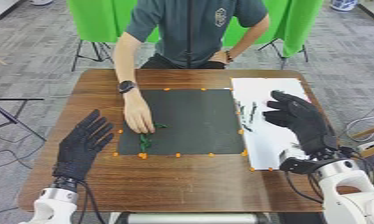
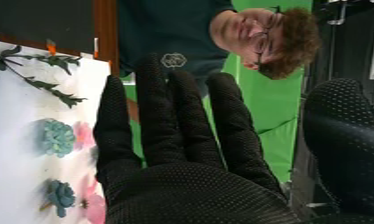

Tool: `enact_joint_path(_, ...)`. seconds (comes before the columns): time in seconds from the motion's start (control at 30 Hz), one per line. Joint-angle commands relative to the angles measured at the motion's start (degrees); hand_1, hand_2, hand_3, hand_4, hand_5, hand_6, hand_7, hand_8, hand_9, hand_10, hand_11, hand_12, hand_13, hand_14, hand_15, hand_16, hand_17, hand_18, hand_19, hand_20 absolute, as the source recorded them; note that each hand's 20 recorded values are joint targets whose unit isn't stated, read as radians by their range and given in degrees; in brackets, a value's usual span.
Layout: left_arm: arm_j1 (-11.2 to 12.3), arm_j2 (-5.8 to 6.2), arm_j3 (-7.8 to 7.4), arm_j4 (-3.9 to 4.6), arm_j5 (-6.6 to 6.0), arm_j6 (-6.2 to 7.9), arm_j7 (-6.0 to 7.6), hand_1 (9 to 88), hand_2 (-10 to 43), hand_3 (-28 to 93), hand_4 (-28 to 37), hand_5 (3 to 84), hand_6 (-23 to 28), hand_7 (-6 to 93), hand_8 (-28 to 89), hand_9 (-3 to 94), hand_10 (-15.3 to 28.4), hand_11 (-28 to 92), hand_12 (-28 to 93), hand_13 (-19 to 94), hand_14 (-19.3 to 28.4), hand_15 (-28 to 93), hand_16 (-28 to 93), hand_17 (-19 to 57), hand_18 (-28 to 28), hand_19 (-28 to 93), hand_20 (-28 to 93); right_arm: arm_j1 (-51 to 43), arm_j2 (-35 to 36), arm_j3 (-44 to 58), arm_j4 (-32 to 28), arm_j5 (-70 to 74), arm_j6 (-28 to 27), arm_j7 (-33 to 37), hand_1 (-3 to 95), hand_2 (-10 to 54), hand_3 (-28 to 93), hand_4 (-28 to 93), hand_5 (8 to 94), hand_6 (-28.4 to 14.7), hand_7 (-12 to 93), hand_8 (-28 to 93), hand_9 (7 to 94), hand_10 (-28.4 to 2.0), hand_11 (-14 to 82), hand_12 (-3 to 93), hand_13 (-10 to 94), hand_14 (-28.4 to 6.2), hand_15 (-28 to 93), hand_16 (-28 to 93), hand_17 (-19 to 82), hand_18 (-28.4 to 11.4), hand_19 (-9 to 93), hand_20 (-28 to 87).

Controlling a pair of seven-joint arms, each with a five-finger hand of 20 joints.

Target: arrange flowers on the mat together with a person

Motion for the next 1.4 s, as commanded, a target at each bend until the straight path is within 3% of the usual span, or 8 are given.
enact_joint_path(0.03, 0.2, 0.24, 0.02, 0.35, -0.06, -0.15, -0.35, 28.8, -2.1, 68, -24.4, 29.7, 3.7, 19.6, -10, 25.7, 11.3, 18, 17, 21, 13.0, 23, 2, -10.1, 20.4, 44, 10, -0.64, -0.01, 0.43, -0.09, -0.03, -0.4, 0.25, 16.5, 8.1, 86, -26, 37.4, -5.5, 22, -12, 40.9, -15.8, 12.6, 20.7, 38, -14.4, 29, 19, 7, -22.4, 47, 26)
enact_joint_path(0.43, 0.08, 0.2, 0.03, 0.55, 0.07, -0.72, -0.6, 28.7, -2.1, 68, -24.3, 29.6, 3.6, 19.7, -10, 25.7, 11.3, 18, 17, 21, 13.0, 23, 2, -10.1, 20.4, 44, 10, -0.91, -0.09, 0.94, -0.15, -0.12, -1.21, 0.38, 16.5, 8.2, 86, -26, 37.4, -5.4, 22, -12, 40.9, -15.7, 12.7, 20.7, 38, -14.4, 29, 19, 7, -22.5, 47, 26)
enact_joint_path(0.77, 0.81, -0.29, -0.05, 0.24, 0.22, -1.11, 0.18, 28.7, -2.1, 68, -24.1, 29.7, 3.4, 19.7, -10, 25.7, 11.3, 18, 17, 21, 13.0, 23, 2, -10.2, 20.5, 44, 10, -1.0, -0.32, 1.13, -0.28, -0.2, -1.52, 0.54, 16.5, 8.0, 86, -26, 37.3, -5.4, 22, -12, 40.8, -15.7, 12.6, 20.6, 38, -14.4, 29, 19, 7, -22.4, 47, 26)
enact_joint_path(1.17, 1.3, -0.19, -0.23, -0.07, -0.04, 0.43, 0.5, 29.0, -2.3, 68, -24.0, 29.6, 3.0, 19.7, -10, 25.8, 11.3, 18, 17, 21, 13.0, 24, 2, -10.1, 20.4, 44, 10, 0.28, -0.4, 0.99, -0.19, -2.88, -2.06, 1.58, 18.6, 5.0, 86, -25, 37.0, -5.5, 23, -12, 43.1, -15.4, 15.1, 21.3, 41, -14.3, 33, 19, 9, -22.3, 51, 28)
enact_joint_path(1.3, 1.41, -0.2, -0.3, -0.09, -0.01, 0.45, 0.8, 29.0, -2.4, 68, -24.0, 29.7, 3.0, 19.7, -10, 25.9, 11.2, 18, 17, 21, 13.0, 24, 2, -10.1, 20.5, 44, 10, 2.37, 2.5, -0.71, -0.92, -13.62, 3.44, 5.05, 25.5, -7.2, 82, -27, 36.9, -5.0, 28, -14, 47.4, -14.6, 24.1, 22.0, 45, -12.8, 53, 16, 12, -21.7, 60, 34)
enact_joint_path(1.33, 1.34, -0.18, -0.31, -0.07, 0.03, 0.32, 0.75, 29.1, -2.3, 68, -24.1, 29.7, 2.9, 19.8, -10, 25.9, 11.2, 18, 17, 21, 13.0, 24, 2, -10.1, 20.5, 44, 10, 3.06, 3.97, -1.73, -1.29, -17.02, 7.03, 6.71, 27.0, -8.7, 80, -28, 37.4, -4.5, 30, -15, 49.2, -14.0, 29.4, 23.2, 46, -12.2, 60, 16, 14, -21.3, 64, 36)
enact_joint_path(1.4, 1.53, -0.31, -0.33, -0.18, 0.04, 0.39, 0.93, 29.1, -2.3, 68, -24.0, 29.8, 2.8, 19.8, -10, 25.9, 11.2, 18, 17, 21, 13.0, 24, 2, -10.1, 20.5, 44, 10, 3.92, 6.43, -1.87, -1.44, -21.36, 8.26, 8.41, 30.7, -9.4, 78, -28, 40.9, -3.8, 37, -18, 52.2, -13.4, 40.2, 25.9, 49, -11.4, 71, 18, 17, -20.4, 70, 40)
